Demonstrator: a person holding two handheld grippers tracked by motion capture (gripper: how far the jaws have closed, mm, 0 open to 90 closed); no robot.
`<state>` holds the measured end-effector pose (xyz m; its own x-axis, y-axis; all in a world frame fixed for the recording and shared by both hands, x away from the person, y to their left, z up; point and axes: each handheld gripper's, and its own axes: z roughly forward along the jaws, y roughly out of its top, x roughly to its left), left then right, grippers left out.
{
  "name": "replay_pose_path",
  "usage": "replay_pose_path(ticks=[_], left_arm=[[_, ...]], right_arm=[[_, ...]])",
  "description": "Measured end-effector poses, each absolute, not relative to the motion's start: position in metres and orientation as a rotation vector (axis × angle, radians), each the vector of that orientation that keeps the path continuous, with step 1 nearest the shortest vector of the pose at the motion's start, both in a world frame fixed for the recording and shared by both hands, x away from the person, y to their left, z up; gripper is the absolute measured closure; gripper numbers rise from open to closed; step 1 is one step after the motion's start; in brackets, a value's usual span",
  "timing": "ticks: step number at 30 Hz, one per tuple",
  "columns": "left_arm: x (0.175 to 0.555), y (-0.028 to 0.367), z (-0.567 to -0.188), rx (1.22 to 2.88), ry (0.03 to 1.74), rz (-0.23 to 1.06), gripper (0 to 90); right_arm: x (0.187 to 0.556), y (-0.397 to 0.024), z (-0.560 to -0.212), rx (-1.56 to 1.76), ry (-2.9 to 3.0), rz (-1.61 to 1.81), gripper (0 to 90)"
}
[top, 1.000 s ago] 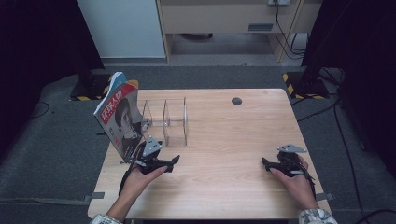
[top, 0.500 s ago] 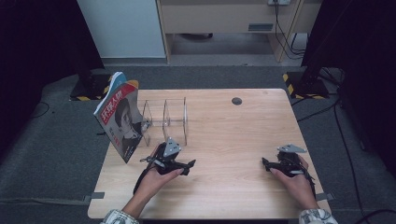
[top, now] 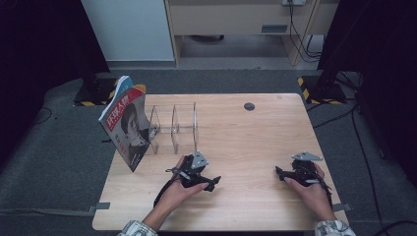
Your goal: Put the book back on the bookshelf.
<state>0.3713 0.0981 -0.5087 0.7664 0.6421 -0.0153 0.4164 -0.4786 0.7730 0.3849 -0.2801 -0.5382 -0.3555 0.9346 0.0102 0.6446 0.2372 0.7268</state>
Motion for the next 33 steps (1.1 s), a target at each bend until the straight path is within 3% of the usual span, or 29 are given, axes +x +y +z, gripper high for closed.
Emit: replay_pose_path(ticks=[16, 33], left_arm=[[0.380, 0.054, -0.529, 2.201, 0.804, 0.294, 3.0], [0.387, 0.057, -0.537, 2.215, 0.851, 0.317, 2.8]], right_arm=[[0.385, -0.280, -0.538, 1.452, 2.086, 0.901, 11.5], [0.385, -0.280, -0.539, 1.452, 2.086, 0.900, 11.3]])
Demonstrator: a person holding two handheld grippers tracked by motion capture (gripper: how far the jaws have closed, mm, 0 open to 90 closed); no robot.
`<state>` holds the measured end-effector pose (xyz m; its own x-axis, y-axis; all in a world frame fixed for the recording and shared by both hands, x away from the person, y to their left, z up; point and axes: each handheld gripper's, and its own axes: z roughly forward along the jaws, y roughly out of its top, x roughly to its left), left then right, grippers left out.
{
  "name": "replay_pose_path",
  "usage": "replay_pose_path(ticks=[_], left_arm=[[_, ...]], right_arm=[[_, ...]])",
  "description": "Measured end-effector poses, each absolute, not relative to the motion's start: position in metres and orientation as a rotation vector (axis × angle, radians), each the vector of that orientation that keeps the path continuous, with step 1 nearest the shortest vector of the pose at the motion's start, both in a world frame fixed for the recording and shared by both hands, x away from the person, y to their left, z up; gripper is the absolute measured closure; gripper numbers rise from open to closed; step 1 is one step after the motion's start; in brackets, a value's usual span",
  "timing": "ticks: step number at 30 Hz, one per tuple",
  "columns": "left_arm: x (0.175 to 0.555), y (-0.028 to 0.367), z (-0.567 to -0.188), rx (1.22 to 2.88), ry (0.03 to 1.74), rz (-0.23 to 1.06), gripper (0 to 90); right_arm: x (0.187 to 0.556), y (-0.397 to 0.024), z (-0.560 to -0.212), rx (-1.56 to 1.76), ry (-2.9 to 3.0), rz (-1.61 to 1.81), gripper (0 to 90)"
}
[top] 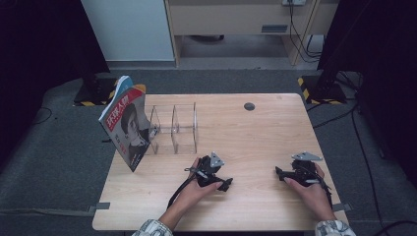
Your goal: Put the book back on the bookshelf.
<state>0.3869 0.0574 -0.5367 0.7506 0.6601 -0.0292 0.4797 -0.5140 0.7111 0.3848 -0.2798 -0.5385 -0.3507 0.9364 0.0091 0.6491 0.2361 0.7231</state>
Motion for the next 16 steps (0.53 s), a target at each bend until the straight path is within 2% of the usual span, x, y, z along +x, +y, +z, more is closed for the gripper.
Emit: replay_pose_path(ticks=[16], left_arm=[[0.3857, 0.0561, -0.5374, 2.236, 0.841, 0.338, 1.6]], right_arm=[[0.3842, -0.2794, -0.5385, 1.458, 2.081, 0.901, 11.3]])
